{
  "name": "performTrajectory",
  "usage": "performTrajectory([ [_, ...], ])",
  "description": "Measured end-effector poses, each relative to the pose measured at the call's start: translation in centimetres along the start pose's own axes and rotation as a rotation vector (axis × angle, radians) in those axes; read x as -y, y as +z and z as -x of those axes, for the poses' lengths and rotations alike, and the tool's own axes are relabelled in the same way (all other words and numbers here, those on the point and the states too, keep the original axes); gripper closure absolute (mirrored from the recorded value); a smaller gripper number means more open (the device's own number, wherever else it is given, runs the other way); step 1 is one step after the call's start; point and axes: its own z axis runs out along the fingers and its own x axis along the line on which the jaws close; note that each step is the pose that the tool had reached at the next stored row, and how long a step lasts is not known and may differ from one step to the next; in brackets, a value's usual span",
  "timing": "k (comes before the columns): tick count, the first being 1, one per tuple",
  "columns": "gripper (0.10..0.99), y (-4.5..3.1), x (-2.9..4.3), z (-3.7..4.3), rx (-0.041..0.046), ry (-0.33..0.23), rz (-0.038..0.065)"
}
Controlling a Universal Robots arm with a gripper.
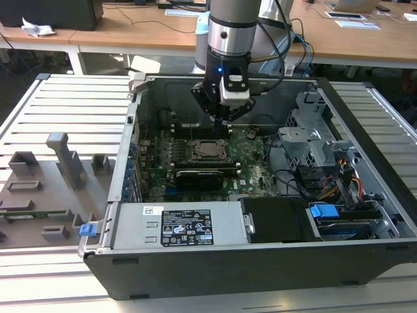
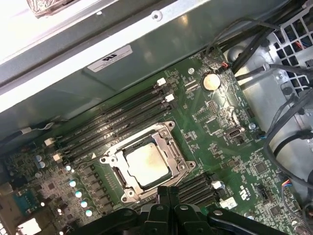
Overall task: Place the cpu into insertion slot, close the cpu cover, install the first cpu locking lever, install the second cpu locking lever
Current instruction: 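Install the first cpu locking lever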
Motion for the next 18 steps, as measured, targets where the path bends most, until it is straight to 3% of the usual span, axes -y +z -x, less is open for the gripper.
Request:
performTrajectory([
  [8,0.976,0.00,0.00,0.00,0.0016,-0.062,0.000],
  [18,0.976,0.00,0.00,0.00,0.0045,-0.181,0.001],
])
